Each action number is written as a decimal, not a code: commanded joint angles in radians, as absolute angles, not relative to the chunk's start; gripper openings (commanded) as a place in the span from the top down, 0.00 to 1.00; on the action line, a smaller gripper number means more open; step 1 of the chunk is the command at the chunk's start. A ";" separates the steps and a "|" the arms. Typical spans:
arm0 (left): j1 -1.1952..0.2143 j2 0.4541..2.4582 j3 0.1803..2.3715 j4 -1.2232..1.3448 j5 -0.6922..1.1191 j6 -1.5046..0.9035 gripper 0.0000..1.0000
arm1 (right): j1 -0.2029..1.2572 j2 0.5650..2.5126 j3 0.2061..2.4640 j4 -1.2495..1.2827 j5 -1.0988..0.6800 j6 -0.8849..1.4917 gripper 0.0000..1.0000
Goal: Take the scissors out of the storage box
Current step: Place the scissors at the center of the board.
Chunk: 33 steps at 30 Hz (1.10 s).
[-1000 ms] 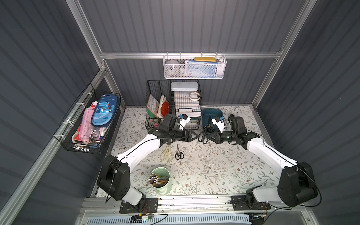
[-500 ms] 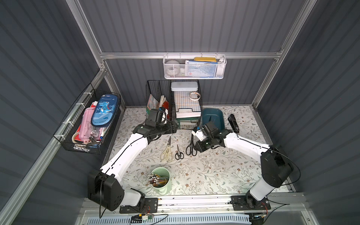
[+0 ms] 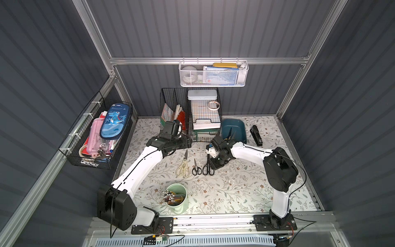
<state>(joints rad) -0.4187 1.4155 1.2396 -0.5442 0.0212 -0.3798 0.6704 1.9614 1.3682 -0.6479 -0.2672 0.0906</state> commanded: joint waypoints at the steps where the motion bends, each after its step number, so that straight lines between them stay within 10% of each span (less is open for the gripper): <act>1: -0.412 1.423 1.228 -0.554 0.011 -0.362 0.26 | 0.669 1.995 1.393 -0.715 -0.258 0.077 1.00; 19: -0.403 1.429 1.224 -0.550 0.022 -0.351 0.26 | 0.660 2.060 1.443 -0.731 -0.231 0.082 0.99; 33: -0.399 1.420 1.230 -0.551 0.019 -0.350 0.26 | 0.617 1.914 1.429 -0.726 -0.225 0.120 0.72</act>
